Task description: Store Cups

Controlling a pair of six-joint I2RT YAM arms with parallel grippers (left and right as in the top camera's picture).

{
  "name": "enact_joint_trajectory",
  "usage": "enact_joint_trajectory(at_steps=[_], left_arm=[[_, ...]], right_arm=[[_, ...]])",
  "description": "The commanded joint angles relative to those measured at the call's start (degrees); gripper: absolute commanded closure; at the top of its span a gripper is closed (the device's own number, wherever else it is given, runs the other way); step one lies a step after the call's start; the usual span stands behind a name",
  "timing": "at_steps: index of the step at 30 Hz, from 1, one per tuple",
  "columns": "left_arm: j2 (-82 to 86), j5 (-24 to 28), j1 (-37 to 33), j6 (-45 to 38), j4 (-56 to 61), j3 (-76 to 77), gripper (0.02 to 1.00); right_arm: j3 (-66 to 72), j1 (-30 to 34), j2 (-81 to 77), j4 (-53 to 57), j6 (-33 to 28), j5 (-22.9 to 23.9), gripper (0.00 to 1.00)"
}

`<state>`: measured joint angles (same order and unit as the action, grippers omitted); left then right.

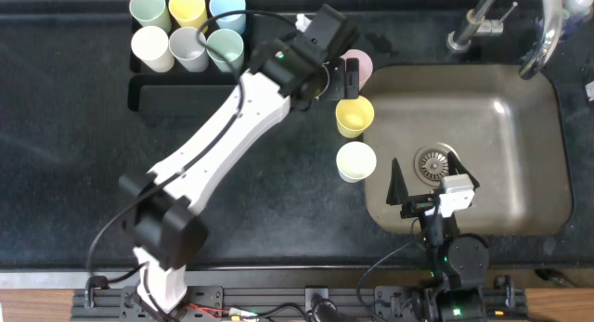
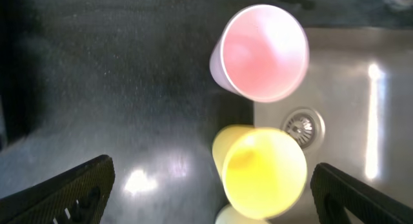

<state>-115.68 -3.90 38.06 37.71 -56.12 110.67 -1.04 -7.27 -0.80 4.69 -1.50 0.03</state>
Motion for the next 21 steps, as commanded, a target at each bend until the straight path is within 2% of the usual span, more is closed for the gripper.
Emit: enact_joint_trajectory(at_steps=[1,15,21], left_arm=[[-5.7,-4.5,-0.2,1.3,-0.2,6.3,0.018],[-18.1,-5.2,-0.5,0.3,0.8,15.5,0.018],[-20.5,-5.7,-0.5,0.3,2.2,16.0,0.086]], right_arm=[[0.8,-0.3,0.5,-0.3,0.2,0.0,0.003],[0.8,-0.3,0.5,-0.3,0.2,0.0,0.003],[0.8,-0.3,0.5,-0.3,0.2,0.0,0.003]])
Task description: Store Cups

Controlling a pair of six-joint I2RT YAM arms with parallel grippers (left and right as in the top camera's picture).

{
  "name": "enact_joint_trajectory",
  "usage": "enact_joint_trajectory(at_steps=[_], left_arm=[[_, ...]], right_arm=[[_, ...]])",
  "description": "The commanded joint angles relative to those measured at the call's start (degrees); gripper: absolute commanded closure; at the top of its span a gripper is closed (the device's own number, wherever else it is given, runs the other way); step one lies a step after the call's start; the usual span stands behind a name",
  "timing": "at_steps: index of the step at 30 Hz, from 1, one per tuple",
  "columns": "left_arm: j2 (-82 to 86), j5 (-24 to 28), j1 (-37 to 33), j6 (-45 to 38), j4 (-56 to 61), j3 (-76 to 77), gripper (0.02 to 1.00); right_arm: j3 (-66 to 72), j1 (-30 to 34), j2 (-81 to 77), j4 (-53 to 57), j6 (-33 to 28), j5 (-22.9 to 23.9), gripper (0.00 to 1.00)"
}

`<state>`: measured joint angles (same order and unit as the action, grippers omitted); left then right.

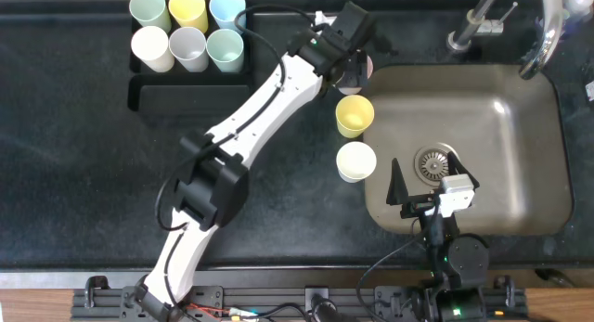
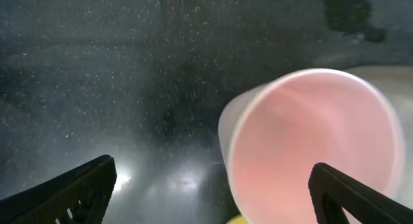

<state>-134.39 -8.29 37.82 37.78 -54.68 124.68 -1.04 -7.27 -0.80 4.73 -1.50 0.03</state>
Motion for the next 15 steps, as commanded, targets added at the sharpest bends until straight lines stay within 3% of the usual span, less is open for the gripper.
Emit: enact_joint_trajectory(at_steps=[1,7,13,15], left_arm=[[-2.1,-1.7,-0.3,0.2,1.0,1.9,0.119],[-2.5,-2.3,-0.6,0.2,3.6,1.9,0.459],[-2.5,-1.4,-0.9,0.2,5.0,1.9,0.972],[-2.5,-1.1,-0.9,0.0,5.0,1.9,0.985]], right_arm=[[0.8,-0.3,0.5,-0.3,0.2,0.0,0.005],[0.8,-0.3,0.5,-0.3,0.2,0.0,0.005],[0.8,-0.3,0.5,-0.3,0.2,0.0,0.005],[0.8,-0.3,0.5,-0.3,0.2,0.0,0.003]])
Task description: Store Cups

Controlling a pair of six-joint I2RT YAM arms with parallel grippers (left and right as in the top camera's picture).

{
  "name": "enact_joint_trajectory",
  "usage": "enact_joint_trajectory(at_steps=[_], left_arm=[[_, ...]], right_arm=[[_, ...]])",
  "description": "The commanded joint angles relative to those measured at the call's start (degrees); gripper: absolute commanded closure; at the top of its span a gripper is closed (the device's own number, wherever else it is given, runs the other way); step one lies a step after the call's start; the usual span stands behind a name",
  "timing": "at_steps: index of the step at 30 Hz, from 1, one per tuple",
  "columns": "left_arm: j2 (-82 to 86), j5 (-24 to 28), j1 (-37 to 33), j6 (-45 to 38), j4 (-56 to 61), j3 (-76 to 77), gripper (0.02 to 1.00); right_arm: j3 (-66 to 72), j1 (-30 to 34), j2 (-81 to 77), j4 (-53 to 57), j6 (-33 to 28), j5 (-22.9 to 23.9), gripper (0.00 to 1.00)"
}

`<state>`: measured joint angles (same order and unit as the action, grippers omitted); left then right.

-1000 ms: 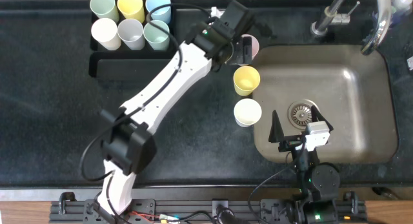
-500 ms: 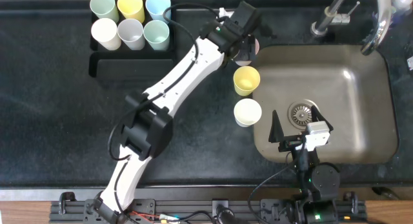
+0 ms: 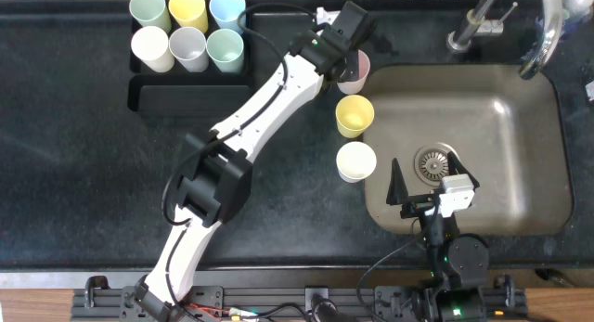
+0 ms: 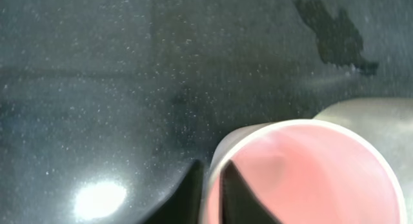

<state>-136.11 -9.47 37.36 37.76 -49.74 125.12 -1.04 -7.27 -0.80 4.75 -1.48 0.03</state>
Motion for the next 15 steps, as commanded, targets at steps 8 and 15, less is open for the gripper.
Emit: enact_joint_trajectory(at_steps=[8,15], left_arm=[[5.6,-2.3,-0.4,-0.2,-1.4,1.0,0.985],[26.7,-9.1,-2.7,0.7,-2.2,-10.2,0.982]], right_arm=[[0.8,-0.3,0.5,-0.3,0.2,0.0,0.007],[0.8,-0.3,0.5,-0.3,0.2,0.0,0.005]])
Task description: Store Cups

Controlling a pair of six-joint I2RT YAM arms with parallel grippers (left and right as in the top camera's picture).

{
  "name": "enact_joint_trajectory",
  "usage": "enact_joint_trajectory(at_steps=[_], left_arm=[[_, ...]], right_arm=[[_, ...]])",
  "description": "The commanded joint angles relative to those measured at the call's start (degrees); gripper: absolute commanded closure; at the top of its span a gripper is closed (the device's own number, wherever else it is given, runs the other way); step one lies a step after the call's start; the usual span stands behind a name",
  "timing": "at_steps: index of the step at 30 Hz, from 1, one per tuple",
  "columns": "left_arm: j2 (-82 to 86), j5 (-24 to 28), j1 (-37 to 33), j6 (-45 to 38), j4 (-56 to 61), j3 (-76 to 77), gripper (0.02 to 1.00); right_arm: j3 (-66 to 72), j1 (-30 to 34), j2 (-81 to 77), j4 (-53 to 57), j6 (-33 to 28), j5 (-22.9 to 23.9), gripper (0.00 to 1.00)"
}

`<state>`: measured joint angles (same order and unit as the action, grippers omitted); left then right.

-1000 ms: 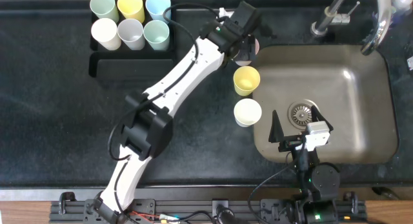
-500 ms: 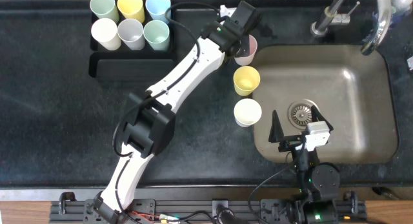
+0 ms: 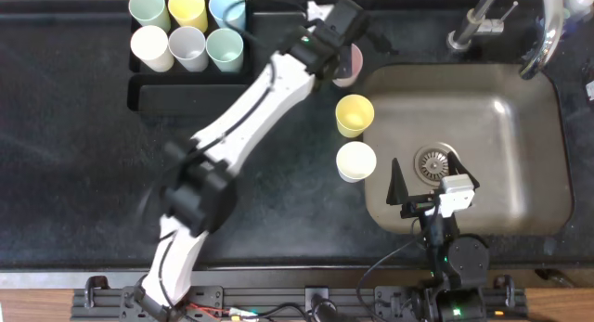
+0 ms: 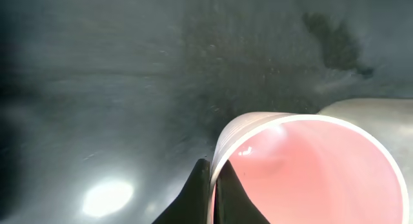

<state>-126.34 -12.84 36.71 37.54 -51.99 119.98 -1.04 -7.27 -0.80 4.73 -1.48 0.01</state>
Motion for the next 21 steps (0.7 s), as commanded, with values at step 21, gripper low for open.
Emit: enact_joint_trajectory(at_steps=[21], left_arm=[[50.5,-3.4,-35.9,36.0,-4.9,-47.8,0.982]], right_arm=[[0.8,-0.3,0.5,-0.3,0.2,0.0,0.005]])
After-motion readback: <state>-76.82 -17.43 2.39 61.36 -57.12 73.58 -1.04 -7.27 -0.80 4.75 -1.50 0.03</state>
